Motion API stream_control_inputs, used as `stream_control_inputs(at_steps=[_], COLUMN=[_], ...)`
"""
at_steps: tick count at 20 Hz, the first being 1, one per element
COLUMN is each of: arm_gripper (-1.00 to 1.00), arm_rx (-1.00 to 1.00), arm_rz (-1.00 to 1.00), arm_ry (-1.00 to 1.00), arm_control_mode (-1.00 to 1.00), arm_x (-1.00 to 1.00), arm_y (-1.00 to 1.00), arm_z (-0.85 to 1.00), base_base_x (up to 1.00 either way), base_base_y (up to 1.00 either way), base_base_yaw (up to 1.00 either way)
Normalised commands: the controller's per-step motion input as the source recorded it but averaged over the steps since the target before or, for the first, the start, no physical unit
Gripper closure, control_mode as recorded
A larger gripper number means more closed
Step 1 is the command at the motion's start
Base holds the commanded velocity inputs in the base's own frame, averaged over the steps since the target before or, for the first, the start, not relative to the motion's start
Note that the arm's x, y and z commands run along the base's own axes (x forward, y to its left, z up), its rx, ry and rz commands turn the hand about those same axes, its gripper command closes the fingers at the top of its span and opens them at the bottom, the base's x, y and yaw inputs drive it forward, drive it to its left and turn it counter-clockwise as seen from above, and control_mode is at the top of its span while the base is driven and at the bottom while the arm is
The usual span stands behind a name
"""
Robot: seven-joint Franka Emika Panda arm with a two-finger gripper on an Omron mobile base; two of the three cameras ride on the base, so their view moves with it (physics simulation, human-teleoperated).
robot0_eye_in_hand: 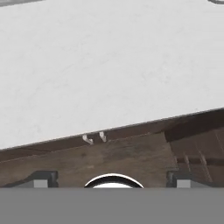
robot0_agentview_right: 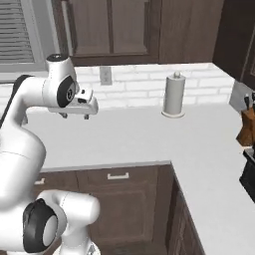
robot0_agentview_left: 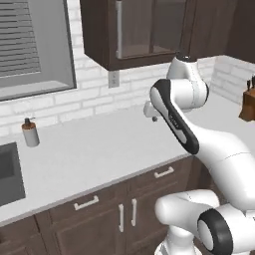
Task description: Take a straw from the drawer in front and place it inside the glass cup on the dining counter.
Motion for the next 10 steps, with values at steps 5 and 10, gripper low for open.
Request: stream_control_inputs(at_steps=[5,10], arm_gripper=[-1.0,-1.0], arm_rx=[0.0,0.0], arm_rz=[0.0,0.0], arm_ry=[0.0,0.0], arm_control_mode=[1.0,1.0], arm_x=[0.0,0.0], arm_y=[0.0,0.0], arm_z=[0.0,0.0], base_base_x=[0.0,0.0], base_base_y=[0.58,0.75], base_base_yaw=[-0.7,-0.62])
